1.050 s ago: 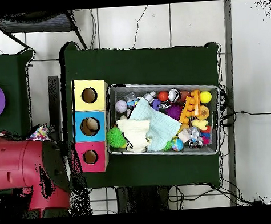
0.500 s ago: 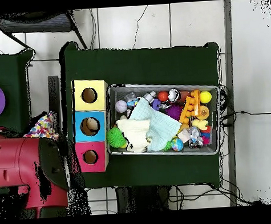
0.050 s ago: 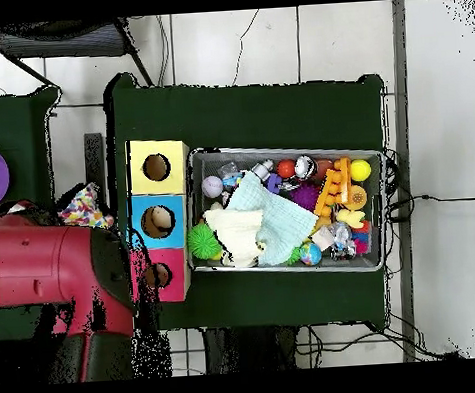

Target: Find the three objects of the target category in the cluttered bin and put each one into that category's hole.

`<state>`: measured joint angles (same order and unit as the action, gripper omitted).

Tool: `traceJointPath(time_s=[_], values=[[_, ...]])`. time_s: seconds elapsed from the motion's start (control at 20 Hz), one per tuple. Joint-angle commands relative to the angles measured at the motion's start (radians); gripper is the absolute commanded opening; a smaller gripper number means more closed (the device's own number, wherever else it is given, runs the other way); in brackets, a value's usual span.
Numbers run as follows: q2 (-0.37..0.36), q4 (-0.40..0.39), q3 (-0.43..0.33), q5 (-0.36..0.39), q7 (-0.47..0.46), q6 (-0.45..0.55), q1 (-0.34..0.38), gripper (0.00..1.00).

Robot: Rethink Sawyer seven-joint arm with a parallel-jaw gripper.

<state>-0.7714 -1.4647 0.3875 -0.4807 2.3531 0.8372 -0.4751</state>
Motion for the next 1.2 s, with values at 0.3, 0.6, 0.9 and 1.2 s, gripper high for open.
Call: traceJointPath(time_s=[0.3, 0.6, 0.9, 1.2], values=[[0.064, -0.178, -0.167, -0.009, 0.082, -0.193, 0.091, 0.0], [0.078, -0.14, -0.148, 0.062, 0.042, -0.132, 0.11, 0.0], [0.085, -0.155, -0.193, 0.079, -0.012, -0.173, 0.164, 0.0], [0.091, -0.175, -0.271, 0.098, -0.084, -0.214, 0.248, 0.0]])
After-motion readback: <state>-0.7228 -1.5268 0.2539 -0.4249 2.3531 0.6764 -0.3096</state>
